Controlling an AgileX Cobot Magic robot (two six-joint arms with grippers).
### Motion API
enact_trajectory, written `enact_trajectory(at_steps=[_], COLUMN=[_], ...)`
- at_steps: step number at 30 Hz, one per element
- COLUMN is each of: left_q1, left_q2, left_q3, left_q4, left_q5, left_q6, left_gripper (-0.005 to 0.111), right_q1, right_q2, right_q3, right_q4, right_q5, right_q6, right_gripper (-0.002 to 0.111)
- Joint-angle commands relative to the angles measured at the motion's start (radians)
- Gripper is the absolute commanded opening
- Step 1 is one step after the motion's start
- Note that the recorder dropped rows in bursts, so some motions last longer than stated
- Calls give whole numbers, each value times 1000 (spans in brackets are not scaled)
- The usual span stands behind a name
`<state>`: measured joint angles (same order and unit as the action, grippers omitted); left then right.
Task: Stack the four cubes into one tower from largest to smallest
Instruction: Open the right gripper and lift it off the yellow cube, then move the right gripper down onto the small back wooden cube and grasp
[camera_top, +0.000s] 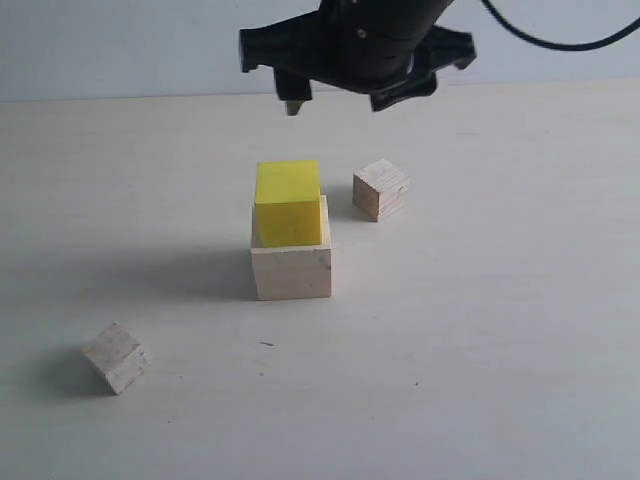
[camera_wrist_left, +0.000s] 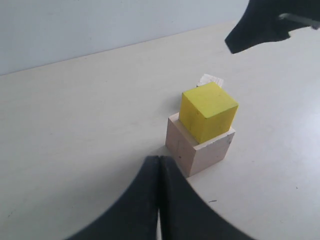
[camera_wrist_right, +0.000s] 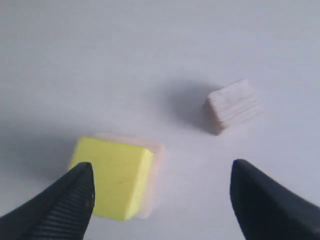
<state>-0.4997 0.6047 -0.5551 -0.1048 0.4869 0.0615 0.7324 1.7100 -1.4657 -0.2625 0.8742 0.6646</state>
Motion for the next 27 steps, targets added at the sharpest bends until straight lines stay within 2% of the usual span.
enact_trajectory(at_steps=[1, 3, 8, 12, 15, 20, 23, 27], left_q1=[1, 1, 1, 1, 1, 1, 1, 1], left_q2=[-3, -3, -3, -3, -3, -3, -3, -1], left_q3=[3, 3, 3, 18, 28, 31, 41, 43], left_q4=[-6, -6, -6, -6, -6, -4, -2, -2], left_q5=[-9, -9, -7, -15, -28, -30, -34, -42], left_q6=[-9, -9, -9, -5, 6, 14, 35, 38], left_gripper=[0, 0, 0, 0, 0, 0, 0, 0], right_q1=[1, 1, 1, 1, -20, -84, -165, -270], right_q2=[-26, -26, -17, -17, -17, 3, 40, 91], right_q3=[-7, -7, -7, -7, -7, -5, 8, 106], right_q4=[-209, -234, -256, -320, -243, -176, -125, 78], right_q5=[176, 239, 305, 299, 243, 197, 153, -62], right_q6=[-67, -118, -316, -405, -476, -552, -554, -673], right_gripper=[68, 64, 46, 31, 24, 25, 27, 33])
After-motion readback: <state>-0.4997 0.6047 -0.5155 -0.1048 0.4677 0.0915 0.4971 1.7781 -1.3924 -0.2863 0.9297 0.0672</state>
